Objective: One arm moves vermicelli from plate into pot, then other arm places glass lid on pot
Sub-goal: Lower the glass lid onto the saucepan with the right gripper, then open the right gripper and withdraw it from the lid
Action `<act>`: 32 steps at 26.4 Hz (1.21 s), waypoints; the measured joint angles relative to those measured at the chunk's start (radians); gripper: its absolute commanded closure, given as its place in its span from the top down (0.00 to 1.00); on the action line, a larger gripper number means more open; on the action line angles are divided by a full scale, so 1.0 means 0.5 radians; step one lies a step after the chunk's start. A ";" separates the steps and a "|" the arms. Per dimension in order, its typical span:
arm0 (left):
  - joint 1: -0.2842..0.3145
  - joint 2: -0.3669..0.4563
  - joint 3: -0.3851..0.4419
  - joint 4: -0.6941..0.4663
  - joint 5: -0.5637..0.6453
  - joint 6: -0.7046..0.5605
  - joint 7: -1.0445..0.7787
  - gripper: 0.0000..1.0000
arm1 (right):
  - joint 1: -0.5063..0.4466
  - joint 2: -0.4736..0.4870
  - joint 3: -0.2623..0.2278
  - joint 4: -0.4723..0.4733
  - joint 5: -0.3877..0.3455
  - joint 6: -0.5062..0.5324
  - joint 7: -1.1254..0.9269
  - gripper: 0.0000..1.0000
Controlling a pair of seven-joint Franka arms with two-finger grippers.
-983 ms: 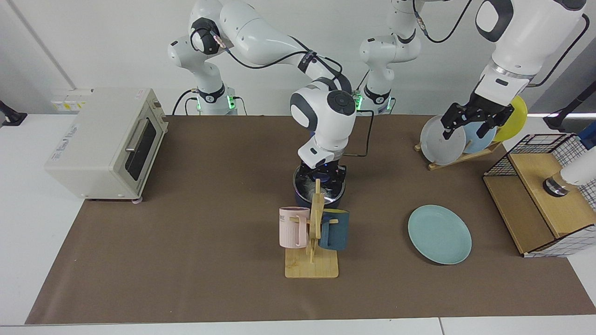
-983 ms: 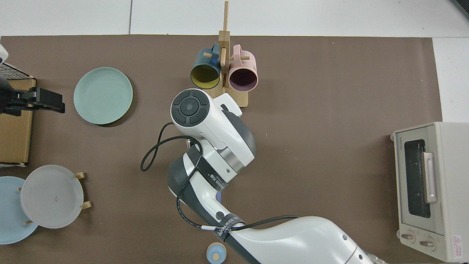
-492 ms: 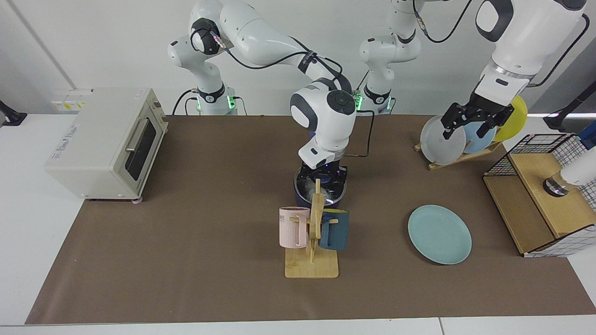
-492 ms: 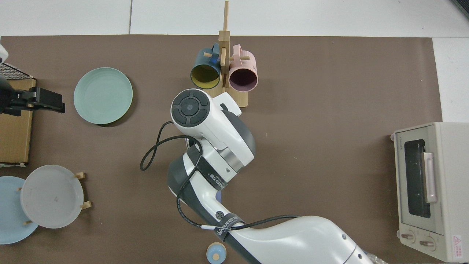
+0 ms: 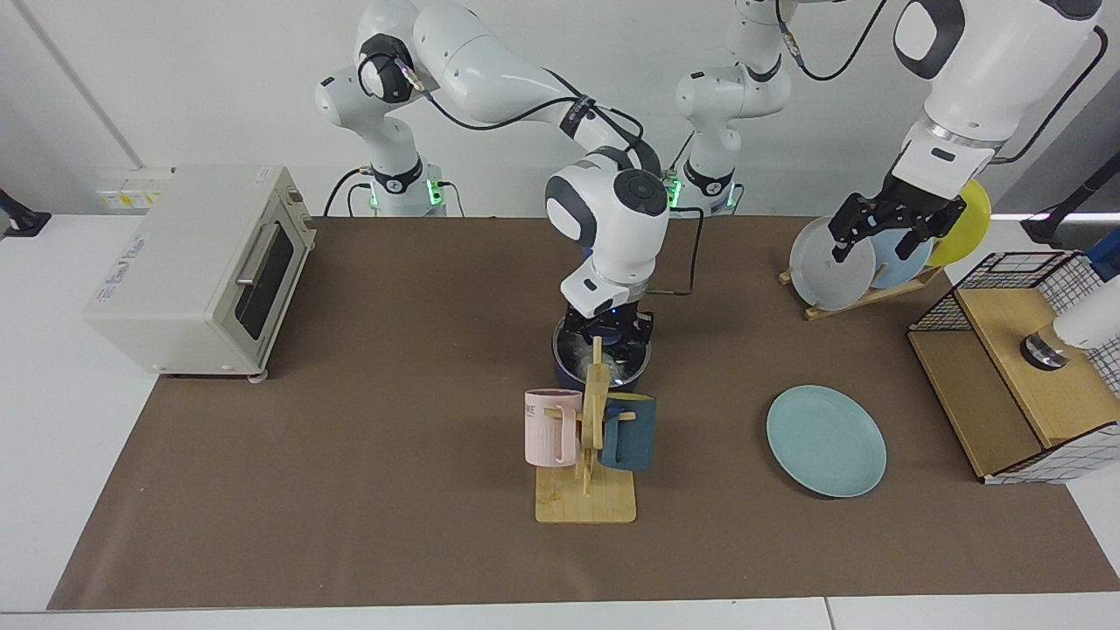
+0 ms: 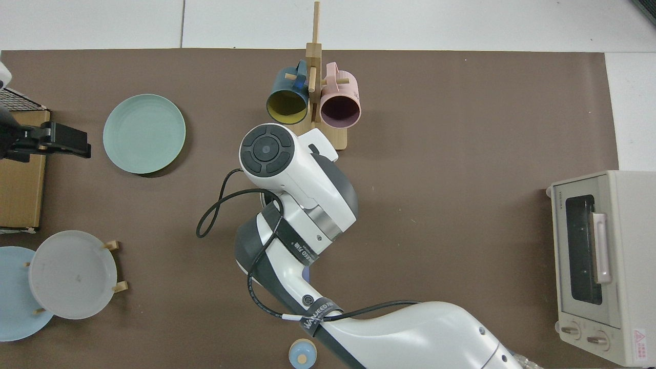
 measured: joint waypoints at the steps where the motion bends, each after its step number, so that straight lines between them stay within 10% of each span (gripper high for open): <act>1: 0.000 0.000 0.000 0.000 0.000 0.000 0.000 1.00 | -0.001 0.000 0.000 0.002 0.000 -0.001 0.000 0.99; 15: 0.000 0.000 0.000 0.000 0.000 0.000 0.000 1.00 | -0.016 -0.045 -0.015 0.048 -0.001 -0.066 -0.002 0.99; 32: 0.000 0.000 0.000 0.000 0.000 0.000 0.000 1.00 | -0.288 -0.642 -0.021 0.050 0.003 -0.447 -0.530 0.99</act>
